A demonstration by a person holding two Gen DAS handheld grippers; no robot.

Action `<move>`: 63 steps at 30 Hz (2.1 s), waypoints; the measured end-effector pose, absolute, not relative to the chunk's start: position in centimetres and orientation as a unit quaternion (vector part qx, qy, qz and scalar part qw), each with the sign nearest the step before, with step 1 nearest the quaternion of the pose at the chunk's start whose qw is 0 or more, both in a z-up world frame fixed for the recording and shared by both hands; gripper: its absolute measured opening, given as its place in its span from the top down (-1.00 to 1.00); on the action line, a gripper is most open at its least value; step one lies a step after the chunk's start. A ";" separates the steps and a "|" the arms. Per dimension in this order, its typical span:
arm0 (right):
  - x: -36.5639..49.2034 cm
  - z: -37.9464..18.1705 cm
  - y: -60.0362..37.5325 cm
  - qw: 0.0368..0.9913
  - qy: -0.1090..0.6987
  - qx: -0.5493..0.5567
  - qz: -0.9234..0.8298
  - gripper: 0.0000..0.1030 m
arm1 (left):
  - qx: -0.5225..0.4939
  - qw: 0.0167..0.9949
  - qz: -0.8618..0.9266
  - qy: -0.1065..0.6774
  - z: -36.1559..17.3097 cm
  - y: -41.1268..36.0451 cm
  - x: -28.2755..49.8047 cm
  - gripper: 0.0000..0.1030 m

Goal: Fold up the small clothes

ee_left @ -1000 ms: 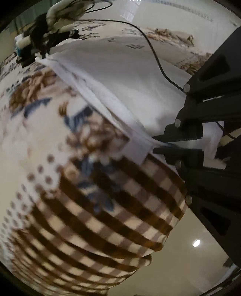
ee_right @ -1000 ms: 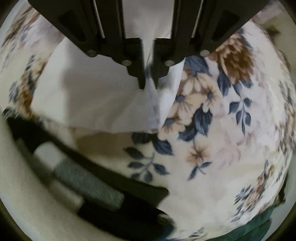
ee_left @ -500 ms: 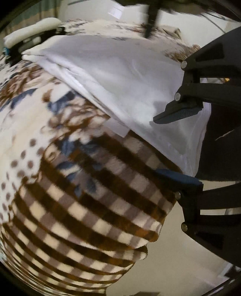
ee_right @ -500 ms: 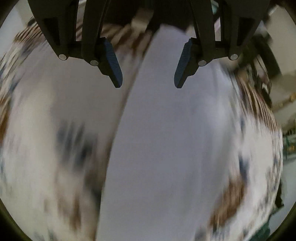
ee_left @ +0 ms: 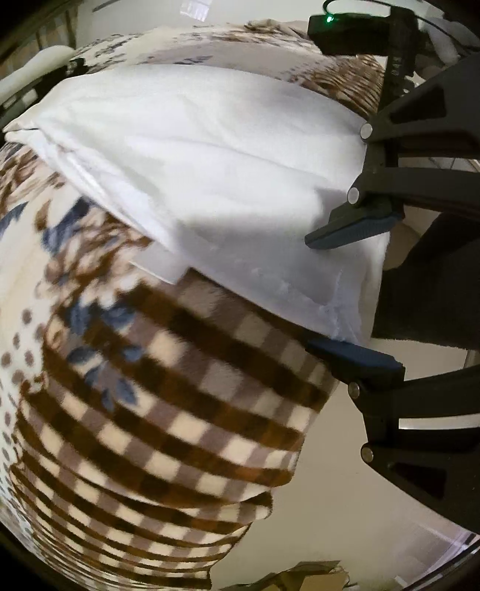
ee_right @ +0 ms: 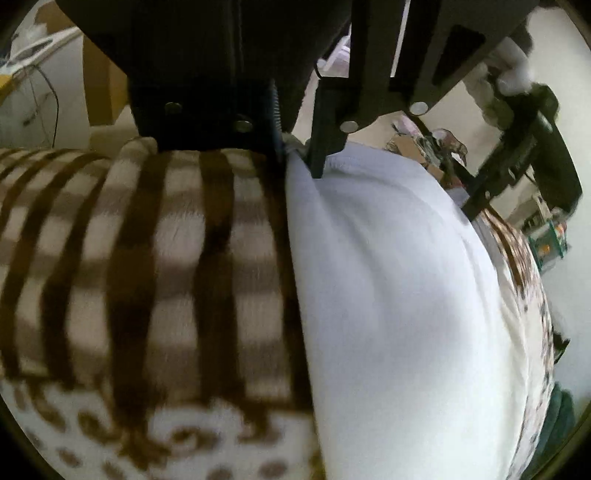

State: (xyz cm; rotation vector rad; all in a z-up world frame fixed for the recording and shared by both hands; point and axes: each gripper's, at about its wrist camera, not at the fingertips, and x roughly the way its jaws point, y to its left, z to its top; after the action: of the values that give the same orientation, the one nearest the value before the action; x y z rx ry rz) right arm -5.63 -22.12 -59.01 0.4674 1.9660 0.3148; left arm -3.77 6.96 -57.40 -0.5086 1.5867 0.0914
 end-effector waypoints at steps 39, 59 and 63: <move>-9.1 -54.6 -27.5 0.547 0.791 0.226 0.151 0.46 | -0.260 0.692 0.035 0.673 -53.9 9.7 -7.6 0.72; 26.5 -45.3 -32.2 0.694 0.660 0.270 0.101 -0.78 | -0.254 0.788 -0.110 0.550 -46.4 5.3 27.8 -0.24; 34.2 -48.8 -31.3 0.702 0.648 0.279 0.098 -0.78 | -0.230 0.775 -0.131 0.574 -51.1 3.8 37.0 -0.24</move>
State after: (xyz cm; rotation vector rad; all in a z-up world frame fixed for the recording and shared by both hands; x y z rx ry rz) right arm 34.22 -31.28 -48.76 0.6209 1.4427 0.2190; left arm 36.95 3.80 -51.07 -0.4988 1.2423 -0.2834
